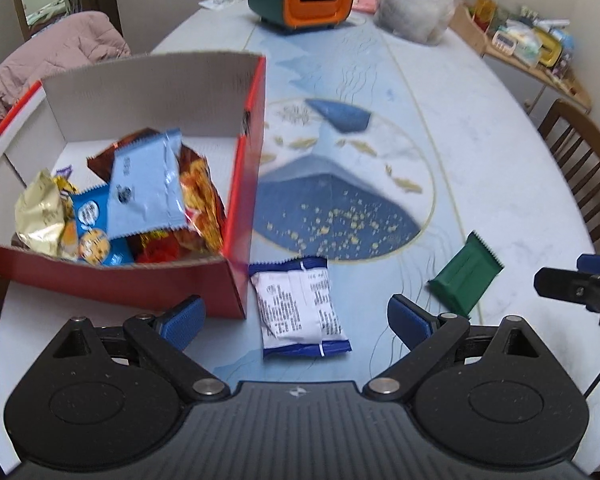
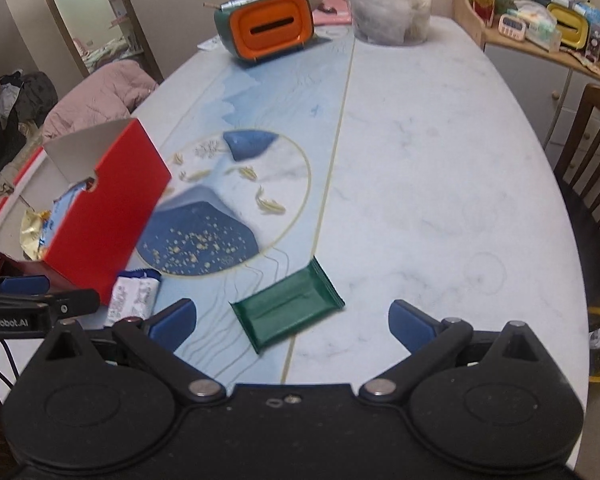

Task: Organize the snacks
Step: 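Withdraw both tools toward the white pastry and green bar, then grasp the white-and-blue pastry with the left tool while the right grasps the green bar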

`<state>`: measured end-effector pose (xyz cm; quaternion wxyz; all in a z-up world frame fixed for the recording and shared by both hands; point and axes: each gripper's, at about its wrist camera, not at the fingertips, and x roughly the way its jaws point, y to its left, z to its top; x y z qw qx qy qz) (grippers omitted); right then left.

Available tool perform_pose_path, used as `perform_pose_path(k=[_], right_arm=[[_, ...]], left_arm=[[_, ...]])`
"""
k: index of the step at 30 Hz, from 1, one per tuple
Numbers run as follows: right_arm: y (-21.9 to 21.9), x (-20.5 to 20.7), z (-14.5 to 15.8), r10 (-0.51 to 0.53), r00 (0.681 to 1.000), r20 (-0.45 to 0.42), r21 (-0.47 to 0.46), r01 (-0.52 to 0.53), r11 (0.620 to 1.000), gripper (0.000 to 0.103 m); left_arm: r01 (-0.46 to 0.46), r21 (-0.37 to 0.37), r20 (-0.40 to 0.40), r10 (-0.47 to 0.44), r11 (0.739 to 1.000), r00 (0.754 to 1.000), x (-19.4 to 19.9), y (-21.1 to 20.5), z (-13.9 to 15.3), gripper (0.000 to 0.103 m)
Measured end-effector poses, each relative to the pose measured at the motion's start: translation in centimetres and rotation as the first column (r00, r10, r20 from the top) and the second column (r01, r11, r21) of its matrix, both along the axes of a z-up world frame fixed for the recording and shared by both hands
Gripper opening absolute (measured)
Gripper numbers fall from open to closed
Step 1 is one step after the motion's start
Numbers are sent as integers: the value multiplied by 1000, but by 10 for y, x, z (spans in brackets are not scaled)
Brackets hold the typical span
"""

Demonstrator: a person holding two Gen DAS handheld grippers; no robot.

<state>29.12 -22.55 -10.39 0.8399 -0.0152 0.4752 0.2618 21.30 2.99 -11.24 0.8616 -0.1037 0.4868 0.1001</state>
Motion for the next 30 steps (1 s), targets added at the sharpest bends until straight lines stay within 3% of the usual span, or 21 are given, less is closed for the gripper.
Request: perform_pose_path(k=[4, 15, 22, 25, 30], right_arm=[[-3, 8, -12, 9, 1000, -28, -20, -10, 1000, 103], [-12, 26, -32, 12, 997, -82, -42, -16, 999, 102], [-11, 33, -40, 20, 995, -96, -54, -26, 998, 102], [-8, 35, -42, 28, 995, -99, -59, -34, 998, 102], [4, 38, -46, 81, 993, -82, -74, -87, 993, 102]], left_arm=[[-29, 2, -36, 29, 1000, 999, 6, -6, -15, 98], [-113, 93, -106, 122, 989, 987, 24, -18, -49, 97], [-155, 76, -135, 164, 985, 977, 29, -13, -59, 77], [-159, 65, -132, 167, 985, 977, 30, -13, -59, 75], [-140, 61, -126, 146, 988, 981, 30, -14, -57, 64]])
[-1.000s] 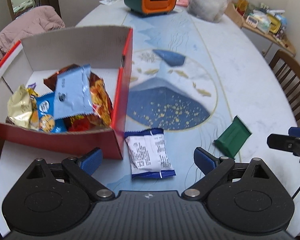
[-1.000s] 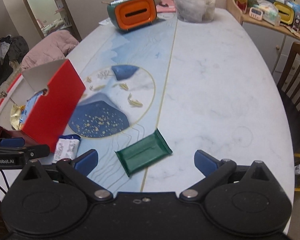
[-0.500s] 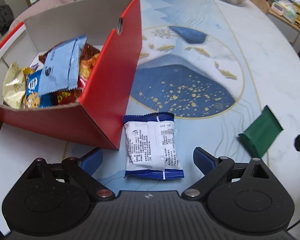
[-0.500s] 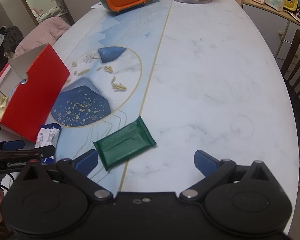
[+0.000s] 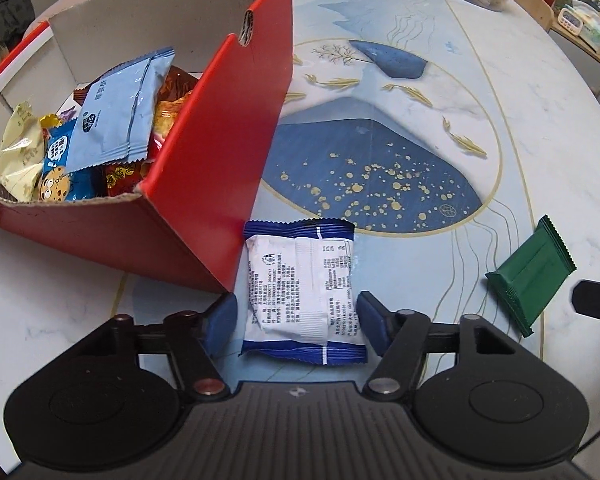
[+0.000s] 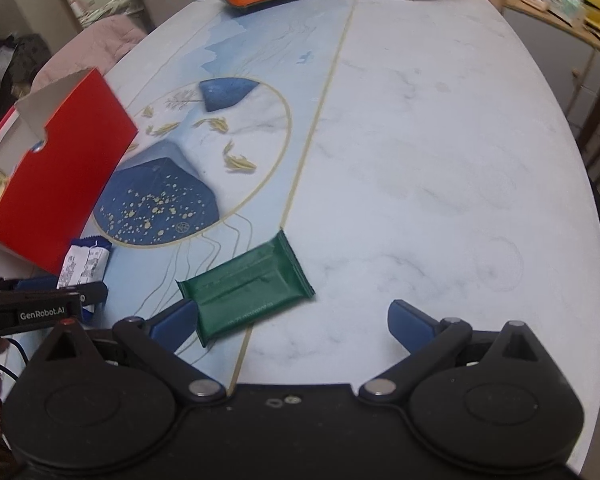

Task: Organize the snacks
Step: 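Grasp the white-and-blue pastry with the left tool while the right grasps the green bar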

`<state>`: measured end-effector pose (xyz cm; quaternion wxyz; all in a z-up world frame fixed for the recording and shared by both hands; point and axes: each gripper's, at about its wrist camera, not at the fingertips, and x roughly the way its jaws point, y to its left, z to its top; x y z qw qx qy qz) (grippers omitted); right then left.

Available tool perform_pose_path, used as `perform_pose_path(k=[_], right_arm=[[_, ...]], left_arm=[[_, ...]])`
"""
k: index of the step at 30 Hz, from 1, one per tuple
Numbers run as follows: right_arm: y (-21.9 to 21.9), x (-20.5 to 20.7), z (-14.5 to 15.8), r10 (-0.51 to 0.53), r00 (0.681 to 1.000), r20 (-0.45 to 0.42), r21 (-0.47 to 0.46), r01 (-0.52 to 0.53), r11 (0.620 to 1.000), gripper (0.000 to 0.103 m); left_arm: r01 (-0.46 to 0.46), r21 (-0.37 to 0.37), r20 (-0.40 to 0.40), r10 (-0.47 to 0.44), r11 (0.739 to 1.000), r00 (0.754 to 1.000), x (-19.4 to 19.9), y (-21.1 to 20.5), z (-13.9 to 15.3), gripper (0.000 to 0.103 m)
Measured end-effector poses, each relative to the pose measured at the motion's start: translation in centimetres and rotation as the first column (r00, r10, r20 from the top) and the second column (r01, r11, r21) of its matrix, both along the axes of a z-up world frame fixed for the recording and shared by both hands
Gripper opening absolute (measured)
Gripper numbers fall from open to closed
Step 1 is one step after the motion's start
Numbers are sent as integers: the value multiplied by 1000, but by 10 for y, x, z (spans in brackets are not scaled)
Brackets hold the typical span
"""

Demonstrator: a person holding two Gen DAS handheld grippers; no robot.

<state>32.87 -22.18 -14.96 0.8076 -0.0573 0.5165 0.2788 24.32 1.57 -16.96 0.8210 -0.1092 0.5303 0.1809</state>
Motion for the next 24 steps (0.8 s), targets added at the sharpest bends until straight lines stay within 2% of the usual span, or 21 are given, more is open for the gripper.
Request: perform_pose_path(k=[2, 8, 12, 20, 24], right_arm=[[9, 0, -1, 60, 998, 29, -18, -59, 998, 102], [33, 0, -11, 236, 971, 49, -62, -233, 971, 102], [46, -3, -20, 310, 949, 57, -110, -302, 947, 101], [55, 2, -30, 338, 939, 59, -146, -327, 934, 92], [56, -2, -28, 336, 938, 84, -146, -322, 935, 82]], left_arm=[[8, -1, 6, -8, 1000, 1000, 0, 0, 0, 58], [32, -8, 15, -32, 999, 999, -2, 3, 1, 55], [29, -25, 18, -28, 999, 999, -5, 5, 1, 54], [40, -42, 24, -39, 998, 999, -10, 5, 2, 54], [39, -48, 24, -38, 998, 999, -12, 7, 3, 54]])
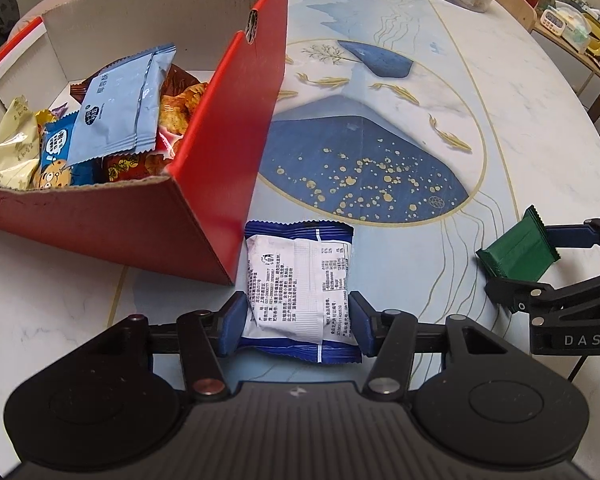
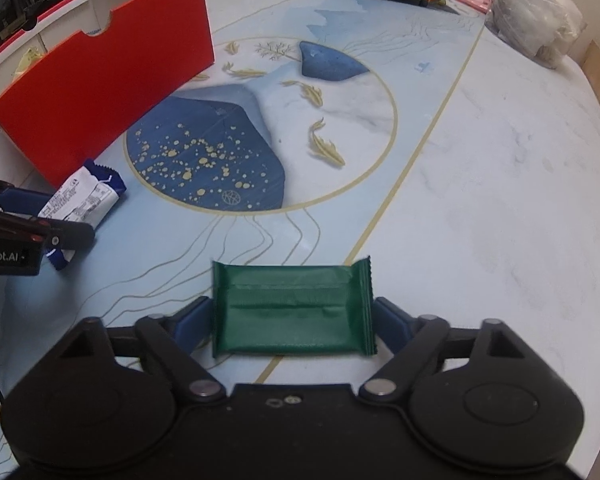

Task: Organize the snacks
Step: 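Grasp the white-and-blue pastry with the left tool while the right grasps the green bar, then carry the white pastry and green bar over the box with both tools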

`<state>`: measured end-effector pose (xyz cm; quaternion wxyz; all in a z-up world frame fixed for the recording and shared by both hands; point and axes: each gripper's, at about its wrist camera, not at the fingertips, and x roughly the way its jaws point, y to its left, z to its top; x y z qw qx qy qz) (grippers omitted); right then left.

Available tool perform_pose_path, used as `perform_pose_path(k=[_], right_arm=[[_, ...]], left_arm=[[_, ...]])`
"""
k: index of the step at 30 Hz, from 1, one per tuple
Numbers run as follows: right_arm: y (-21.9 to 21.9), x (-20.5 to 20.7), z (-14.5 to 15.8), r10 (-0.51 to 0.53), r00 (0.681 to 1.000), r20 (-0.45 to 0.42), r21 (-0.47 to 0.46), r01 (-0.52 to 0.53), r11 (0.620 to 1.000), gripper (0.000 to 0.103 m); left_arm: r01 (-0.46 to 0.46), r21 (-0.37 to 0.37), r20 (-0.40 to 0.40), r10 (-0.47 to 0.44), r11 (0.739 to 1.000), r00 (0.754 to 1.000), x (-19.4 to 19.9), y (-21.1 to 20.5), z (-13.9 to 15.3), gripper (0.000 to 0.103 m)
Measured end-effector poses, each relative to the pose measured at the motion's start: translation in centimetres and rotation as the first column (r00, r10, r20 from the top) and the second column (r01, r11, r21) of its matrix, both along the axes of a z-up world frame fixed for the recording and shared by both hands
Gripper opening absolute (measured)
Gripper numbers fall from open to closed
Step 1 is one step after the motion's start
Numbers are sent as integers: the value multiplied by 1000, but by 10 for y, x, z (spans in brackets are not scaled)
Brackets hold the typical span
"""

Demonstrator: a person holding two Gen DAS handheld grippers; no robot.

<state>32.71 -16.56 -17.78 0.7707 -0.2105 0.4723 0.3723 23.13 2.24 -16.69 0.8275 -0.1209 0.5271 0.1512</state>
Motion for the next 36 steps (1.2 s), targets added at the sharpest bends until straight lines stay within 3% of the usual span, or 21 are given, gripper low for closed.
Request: perform_pose_path(k=[13, 20, 36], right_arm=[[-6, -13, 5, -89, 996, -8, 16, 89, 996, 68], [-20, -25, 11, -164, 986, -42, 37, 166, 985, 67], [-21, -63, 80, -204, 979, -17, 131, 204, 970, 67]], left_arm=[[14, -46, 7, -14, 999, 1000, -7, 6, 6, 53], [45, -69, 28, -44, 997, 999, -18, 6, 17, 53], [136, -117, 138, -120, 984, 983, -54, 16, 71, 53]])
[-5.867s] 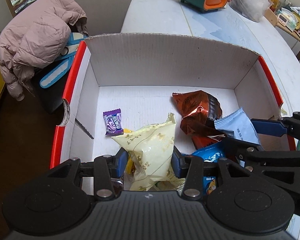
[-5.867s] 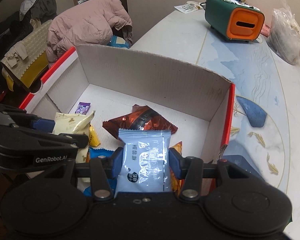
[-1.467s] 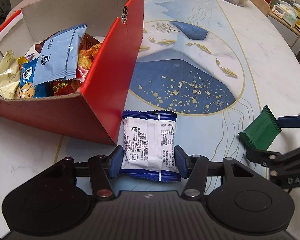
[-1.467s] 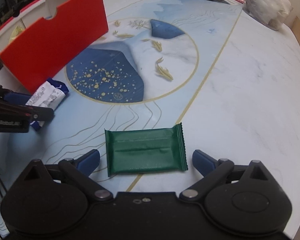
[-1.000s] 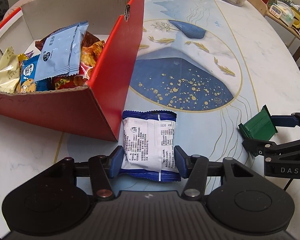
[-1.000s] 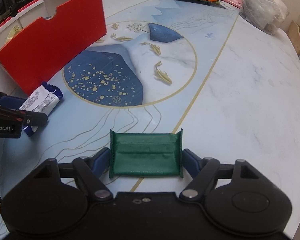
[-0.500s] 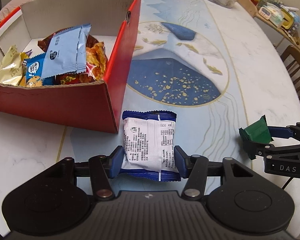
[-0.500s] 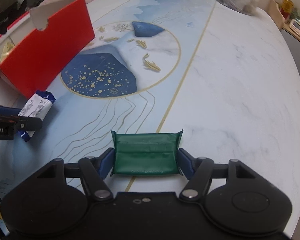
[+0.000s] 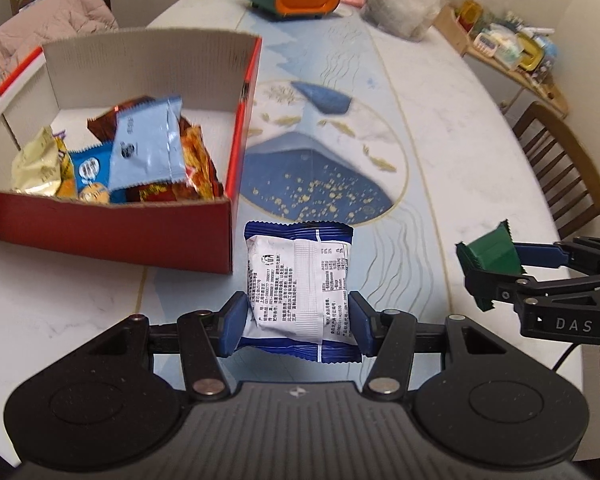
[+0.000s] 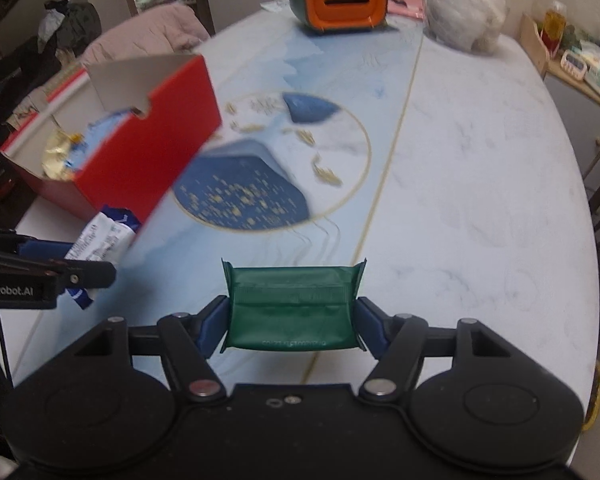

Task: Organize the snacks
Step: 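Carry the white pastry and green bar over the box with both tools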

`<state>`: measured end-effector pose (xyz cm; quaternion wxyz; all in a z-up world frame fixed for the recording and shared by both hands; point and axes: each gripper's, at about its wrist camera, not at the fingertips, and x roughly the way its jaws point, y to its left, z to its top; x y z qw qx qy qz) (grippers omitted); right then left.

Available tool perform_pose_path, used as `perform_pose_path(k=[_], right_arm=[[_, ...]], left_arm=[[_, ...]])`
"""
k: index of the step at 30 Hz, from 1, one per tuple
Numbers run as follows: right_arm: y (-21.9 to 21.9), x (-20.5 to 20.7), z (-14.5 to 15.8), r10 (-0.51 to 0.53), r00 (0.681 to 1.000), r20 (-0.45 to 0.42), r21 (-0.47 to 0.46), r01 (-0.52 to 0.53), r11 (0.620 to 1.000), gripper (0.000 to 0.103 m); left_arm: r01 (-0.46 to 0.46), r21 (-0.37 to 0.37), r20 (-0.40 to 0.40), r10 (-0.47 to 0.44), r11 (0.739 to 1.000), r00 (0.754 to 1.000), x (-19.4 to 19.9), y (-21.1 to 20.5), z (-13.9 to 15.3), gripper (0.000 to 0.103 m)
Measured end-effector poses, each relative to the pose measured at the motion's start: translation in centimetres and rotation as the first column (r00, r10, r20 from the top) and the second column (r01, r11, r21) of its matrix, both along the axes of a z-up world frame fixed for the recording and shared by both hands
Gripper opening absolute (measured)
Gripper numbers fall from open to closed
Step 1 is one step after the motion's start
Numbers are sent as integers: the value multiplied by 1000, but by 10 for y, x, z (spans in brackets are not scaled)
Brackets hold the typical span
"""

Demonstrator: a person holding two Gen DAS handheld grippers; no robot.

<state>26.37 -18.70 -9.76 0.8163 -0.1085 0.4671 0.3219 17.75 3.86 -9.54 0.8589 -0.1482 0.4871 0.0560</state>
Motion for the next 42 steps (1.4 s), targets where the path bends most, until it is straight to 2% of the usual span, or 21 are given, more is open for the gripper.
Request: perform_pose_path(k=[9, 24, 32, 42], right_arm=[[26, -17, 44, 12, 998, 62, 50, -15, 999, 67], [106, -28, 83, 59, 987, 152, 85, -72, 994, 67], [154, -28, 85, 72, 985, 160, 83, -86, 993, 67], [211, -18, 75, 68, 988, 139, 68, -78, 995, 67]], left_arm=[[15, 17, 90, -17, 1000, 996, -15, 23, 36, 53], [-47, 72, 168, 34, 996, 985, -21, 103, 72, 53], [-83, 83, 180, 67, 993, 981, -21, 154, 76, 53], [-93, 107, 132, 79, 990, 988, 0, 213, 58, 54]])
